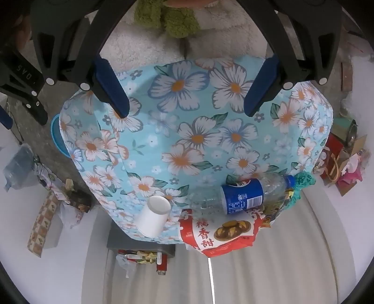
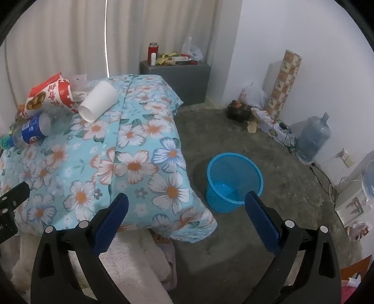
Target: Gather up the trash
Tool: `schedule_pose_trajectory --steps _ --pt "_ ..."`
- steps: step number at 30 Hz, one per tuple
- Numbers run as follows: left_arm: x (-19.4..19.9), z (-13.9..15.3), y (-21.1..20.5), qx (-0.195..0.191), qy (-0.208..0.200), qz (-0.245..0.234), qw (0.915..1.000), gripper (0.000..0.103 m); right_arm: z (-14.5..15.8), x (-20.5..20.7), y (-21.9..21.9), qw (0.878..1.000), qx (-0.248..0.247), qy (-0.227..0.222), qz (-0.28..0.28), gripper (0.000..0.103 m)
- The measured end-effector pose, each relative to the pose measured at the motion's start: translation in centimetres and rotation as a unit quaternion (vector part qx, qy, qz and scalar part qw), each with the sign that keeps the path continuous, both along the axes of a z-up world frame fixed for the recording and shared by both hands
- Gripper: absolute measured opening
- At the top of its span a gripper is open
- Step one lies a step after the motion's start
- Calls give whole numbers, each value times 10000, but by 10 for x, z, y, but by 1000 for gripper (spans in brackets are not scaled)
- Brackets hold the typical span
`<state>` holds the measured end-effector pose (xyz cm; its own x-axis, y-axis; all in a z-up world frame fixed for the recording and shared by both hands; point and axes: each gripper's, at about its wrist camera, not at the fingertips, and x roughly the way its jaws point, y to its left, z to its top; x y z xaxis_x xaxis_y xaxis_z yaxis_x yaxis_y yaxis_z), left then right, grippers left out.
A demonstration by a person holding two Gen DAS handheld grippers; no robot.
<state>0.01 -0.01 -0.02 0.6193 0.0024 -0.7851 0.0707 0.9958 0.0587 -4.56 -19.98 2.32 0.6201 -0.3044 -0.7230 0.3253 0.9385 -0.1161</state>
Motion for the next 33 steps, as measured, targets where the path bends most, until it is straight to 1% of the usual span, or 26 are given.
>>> schedule_pose_trajectory --steps 29,30,33 --pt "0 0 0 -5 28 5 10000 94 2 0 0 10000 -14 19 -1 97" --pt "-2 -5 3 -6 29 4 10000 94 2 0 0 10000 -17 21 -3 97" --pt "-2 -5 3 -6 28 4 10000 94 3 0 0 10000 -23 16 -2 97"
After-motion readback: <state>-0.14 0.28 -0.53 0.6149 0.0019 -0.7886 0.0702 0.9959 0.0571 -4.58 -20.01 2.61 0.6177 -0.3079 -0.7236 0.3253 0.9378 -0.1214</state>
